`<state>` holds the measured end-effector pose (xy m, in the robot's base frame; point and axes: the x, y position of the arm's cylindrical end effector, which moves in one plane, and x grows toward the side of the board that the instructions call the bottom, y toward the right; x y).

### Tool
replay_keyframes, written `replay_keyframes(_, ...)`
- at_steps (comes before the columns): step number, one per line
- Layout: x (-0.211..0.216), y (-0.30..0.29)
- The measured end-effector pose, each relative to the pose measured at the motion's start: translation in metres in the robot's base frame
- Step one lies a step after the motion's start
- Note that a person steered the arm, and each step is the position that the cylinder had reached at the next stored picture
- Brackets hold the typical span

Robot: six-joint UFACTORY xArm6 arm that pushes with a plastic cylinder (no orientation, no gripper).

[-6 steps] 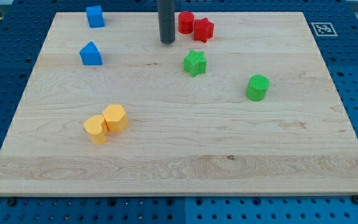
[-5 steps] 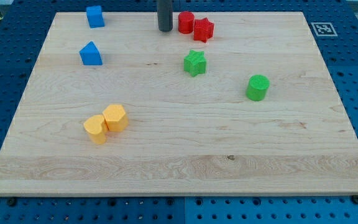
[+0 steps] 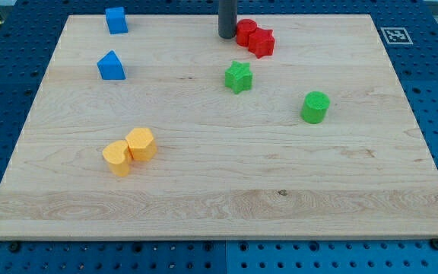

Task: Push the red circle and red star slightly right

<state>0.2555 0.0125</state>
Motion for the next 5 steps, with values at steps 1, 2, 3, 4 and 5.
replay_keyframes(1,0.005,0.023)
replay_keyframes(2,0.016,0.053)
replay_keyframes(3,0.038,0.056)
replay_keyframes(4,0.058,0.068)
replay_keyframes(5,0.061,0.074)
